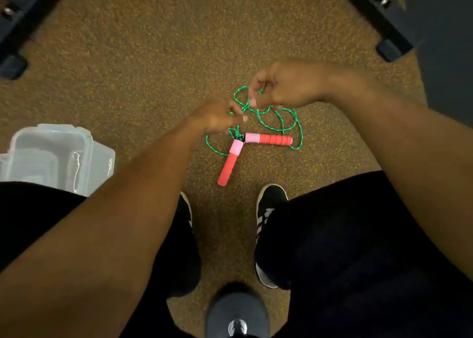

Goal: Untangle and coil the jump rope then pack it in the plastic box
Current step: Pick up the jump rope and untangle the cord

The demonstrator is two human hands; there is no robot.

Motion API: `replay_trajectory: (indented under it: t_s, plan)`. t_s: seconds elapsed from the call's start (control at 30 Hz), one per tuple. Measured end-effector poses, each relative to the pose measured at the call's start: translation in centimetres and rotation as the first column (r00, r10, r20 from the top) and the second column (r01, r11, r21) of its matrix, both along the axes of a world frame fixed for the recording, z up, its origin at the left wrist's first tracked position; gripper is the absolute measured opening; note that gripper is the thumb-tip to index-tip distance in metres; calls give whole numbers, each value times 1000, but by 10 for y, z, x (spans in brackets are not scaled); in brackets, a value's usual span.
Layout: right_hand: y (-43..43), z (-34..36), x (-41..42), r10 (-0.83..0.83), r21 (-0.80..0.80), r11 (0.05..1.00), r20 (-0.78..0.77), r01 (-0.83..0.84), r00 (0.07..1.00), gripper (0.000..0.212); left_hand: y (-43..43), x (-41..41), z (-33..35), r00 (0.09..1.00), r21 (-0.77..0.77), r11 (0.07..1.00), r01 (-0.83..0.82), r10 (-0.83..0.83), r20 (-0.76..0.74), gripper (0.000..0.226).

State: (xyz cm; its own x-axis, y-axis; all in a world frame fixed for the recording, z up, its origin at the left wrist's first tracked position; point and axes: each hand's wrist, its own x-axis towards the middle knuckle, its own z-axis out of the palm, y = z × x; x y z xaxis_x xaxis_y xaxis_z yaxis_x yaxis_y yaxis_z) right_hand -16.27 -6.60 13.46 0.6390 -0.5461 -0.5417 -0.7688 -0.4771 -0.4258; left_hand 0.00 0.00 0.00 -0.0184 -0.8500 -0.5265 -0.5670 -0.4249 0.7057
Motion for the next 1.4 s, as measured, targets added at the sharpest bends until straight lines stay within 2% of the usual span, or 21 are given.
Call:
replay_trajectory:
  t_s: [0.1,0.17,0.27,0.4,0.5,0.57,0.7,0.77,0.83,0.9,0.97,1.03,1.1,1.17,1.23,1.3,1.4]
  plan:
    - [-4,-2,-1,-4,-2,1000,35,5,999,23,5,-10,-25,998,55,998,-1,-2,62,23]
    - [-2,-7,-2,22,-36,999,17,-22,1000,22,8,-17,-43,990,86,996,23,-34,138,22]
    - [-4,-19,-5,56,1,998,-22,-56,998,19,5,-26,-63,958,130,990,45,-79,275,21]
    - [-6,-30,-9,75,34,997,-39,-74,996,30,13,-31,-107,911,275,961,20,-131,391,56]
    - [-8,-33,-13,75,34,997,-50,-73,996,31,23,-39,-133,909,274,958,-83,-40,416,80]
    - [-9,-35,-14,72,49,996,-45,-70,996,30,24,-47,-140,905,259,957,-127,5,426,88]
    - [-9,-38,-15,57,88,995,-32,-54,998,24,22,-48,-145,914,267,959,-95,-22,406,63]
    - [-7,-37,-14,59,110,993,-53,-52,997,23,19,-41,-136,940,266,952,-151,55,337,43]
    - [-6,-33,-12,72,106,992,-85,-63,994,28,11,-31,-114,962,260,947,-189,126,241,30]
    - [-8,-27,-11,77,84,994,-113,-67,991,34,-5,-18,-79,990,287,948,-140,134,40,19]
    - [-8,-22,-10,65,37,997,-110,-61,992,44,-20,-7,-33,985,265,963,-42,84,-149,17]
    - [-8,-16,-8,46,-43,998,-72,-49,996,59,-32,1,18,969,219,974,55,1,-247,11]
    - [-4,-6,-6,7,-85,996,14,-5,1000,62,-37,2,72,958,165,972,167,-121,-261,8]
    - [-3,4,-5,-45,-63,997,116,53,992,50,-37,-2,118,947,96,961,259,-233,-220,17]
    - [-2,18,-7,-112,7,994,241,113,964,42,-36,-1,153,947,-1,961,277,-274,-167,28]
    - [-1,34,-12,-202,112,979,429,170,881,44,-32,5,186,964,-105,973,206,-220,-149,31]
    - [3,67,-17,-330,248,944,683,217,652,32,-23,16,234,945,-230,972,57,-127,-302,31]
